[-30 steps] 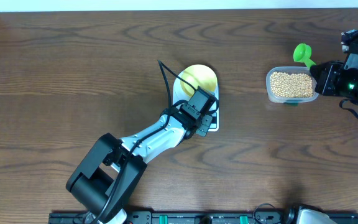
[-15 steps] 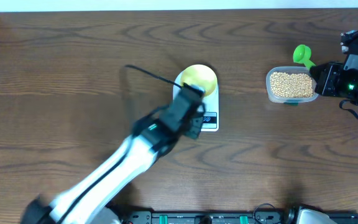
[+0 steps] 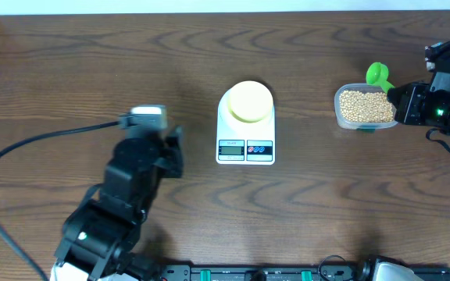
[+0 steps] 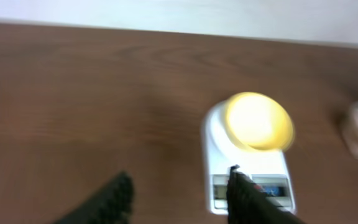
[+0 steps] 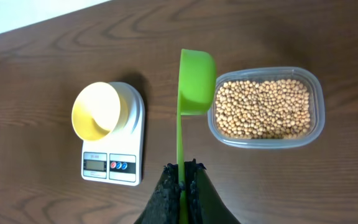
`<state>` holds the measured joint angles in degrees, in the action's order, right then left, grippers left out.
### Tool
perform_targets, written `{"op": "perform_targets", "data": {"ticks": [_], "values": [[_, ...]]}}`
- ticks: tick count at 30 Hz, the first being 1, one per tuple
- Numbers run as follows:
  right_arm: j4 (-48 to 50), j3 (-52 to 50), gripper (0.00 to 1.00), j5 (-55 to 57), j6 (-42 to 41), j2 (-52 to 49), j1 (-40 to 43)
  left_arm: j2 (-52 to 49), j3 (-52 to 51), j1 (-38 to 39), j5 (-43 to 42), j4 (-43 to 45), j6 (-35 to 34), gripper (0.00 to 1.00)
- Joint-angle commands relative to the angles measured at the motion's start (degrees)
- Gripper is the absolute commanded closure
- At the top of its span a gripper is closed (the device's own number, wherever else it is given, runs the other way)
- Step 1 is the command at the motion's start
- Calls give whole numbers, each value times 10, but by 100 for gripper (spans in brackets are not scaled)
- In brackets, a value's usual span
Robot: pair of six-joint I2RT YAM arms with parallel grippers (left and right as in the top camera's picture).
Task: Scoop item into bowl and weigh 50g on scale
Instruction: 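Retract the left gripper back to the left side of the table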
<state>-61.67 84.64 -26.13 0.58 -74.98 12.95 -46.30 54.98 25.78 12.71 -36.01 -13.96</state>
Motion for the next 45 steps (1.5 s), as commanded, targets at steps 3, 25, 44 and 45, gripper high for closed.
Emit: {"op": "perform_targets", "data": {"ticks": [3, 25, 44, 45], "values": [[4, -1, 99, -3, 33, 0, 1, -5, 3, -68, 90, -29, -2, 2], [-28, -1, 99, 22, 3, 0, 1, -150, 3, -109, 94, -56, -1, 2], [-33, -1, 99, 97, 1, 0, 6, -233, 3, -109, 94, -56, -1, 2], [-42, -1, 99, 97, 1, 0, 6, -235, 3, -109, 94, -56, -1, 2]]}}
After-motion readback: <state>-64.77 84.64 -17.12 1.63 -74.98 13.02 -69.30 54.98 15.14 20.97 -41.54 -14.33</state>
